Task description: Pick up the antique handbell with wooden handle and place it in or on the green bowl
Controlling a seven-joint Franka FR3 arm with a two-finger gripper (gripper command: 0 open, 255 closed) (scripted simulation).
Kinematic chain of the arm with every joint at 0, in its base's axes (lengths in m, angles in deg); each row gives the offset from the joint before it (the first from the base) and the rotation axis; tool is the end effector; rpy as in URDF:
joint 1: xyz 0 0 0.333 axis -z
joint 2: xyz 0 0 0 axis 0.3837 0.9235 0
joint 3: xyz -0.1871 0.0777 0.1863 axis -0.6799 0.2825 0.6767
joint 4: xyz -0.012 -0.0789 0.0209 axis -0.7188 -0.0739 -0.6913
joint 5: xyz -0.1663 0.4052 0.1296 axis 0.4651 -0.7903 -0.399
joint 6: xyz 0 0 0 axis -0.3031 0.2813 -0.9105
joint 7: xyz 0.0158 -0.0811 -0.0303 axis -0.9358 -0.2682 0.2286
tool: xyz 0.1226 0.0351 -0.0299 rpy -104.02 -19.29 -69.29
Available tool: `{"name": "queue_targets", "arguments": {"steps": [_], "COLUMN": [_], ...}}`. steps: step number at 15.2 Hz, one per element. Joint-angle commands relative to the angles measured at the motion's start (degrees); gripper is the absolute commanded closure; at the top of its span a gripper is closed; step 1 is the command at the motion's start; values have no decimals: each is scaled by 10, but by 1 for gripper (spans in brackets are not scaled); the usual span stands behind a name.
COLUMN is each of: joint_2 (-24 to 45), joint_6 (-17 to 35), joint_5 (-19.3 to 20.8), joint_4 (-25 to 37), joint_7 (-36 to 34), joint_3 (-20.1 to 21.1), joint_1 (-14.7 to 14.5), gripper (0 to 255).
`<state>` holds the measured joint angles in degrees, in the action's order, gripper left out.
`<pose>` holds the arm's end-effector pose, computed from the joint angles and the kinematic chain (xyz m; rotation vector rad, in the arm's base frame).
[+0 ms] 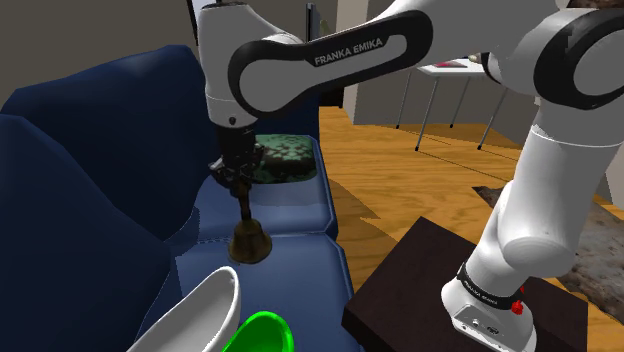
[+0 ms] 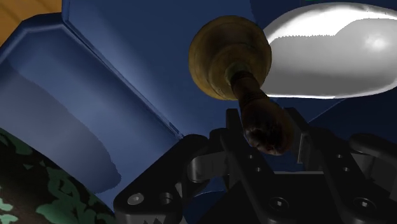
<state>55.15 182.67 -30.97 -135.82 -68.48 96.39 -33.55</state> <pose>0.5367 0.3954 0.4209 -3.0831 -0.2782 -0.0915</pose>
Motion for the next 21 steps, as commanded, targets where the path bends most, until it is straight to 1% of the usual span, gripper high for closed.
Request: {"name": "queue_targets", "arguments": {"steps": [1, 6, 10, 16, 20, 21], "joint_2": [-6, -13, -7, 24, 62, 60], "joint_6": [-13, -40, -65, -111, -150, -141], "joint_5": [0, 4, 13, 40, 69, 68], "joint_4": [8, 27, 55, 122, 189, 178], "joint_7": [-25, -86, -138, -222, -283, -282], "joint_3": [11, 37, 59, 91, 110, 109], "joint_1": [-14, -49, -79, -134, -183, -182], "gripper": [255, 255, 255, 255, 255, 255]}}
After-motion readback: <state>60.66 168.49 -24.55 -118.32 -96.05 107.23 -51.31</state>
